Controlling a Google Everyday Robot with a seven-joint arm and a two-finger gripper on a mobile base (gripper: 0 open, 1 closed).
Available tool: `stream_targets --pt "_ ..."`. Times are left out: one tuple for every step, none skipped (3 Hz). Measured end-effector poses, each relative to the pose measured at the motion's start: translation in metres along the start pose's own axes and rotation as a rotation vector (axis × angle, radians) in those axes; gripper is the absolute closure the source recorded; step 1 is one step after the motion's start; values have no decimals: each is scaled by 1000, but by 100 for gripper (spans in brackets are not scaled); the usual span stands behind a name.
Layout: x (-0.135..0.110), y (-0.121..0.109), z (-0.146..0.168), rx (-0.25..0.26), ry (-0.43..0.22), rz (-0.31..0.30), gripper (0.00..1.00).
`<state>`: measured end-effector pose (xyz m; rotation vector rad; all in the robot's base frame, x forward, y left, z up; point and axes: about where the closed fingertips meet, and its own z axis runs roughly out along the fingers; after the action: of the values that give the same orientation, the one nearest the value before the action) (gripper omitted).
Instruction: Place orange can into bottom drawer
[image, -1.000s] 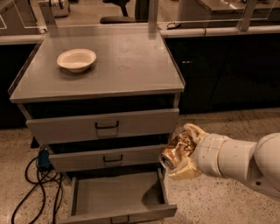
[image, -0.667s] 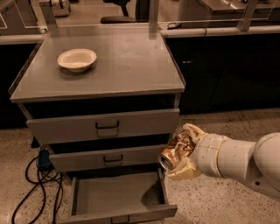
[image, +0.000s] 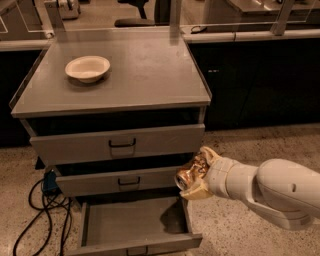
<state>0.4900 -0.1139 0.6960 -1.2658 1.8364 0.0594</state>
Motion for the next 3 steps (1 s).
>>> stream_targets --pt "34 5 59 10 30 29 100" --pt "60 21 80 -19 53 78 100" --pt "59 21 79 -20 51 76 100"
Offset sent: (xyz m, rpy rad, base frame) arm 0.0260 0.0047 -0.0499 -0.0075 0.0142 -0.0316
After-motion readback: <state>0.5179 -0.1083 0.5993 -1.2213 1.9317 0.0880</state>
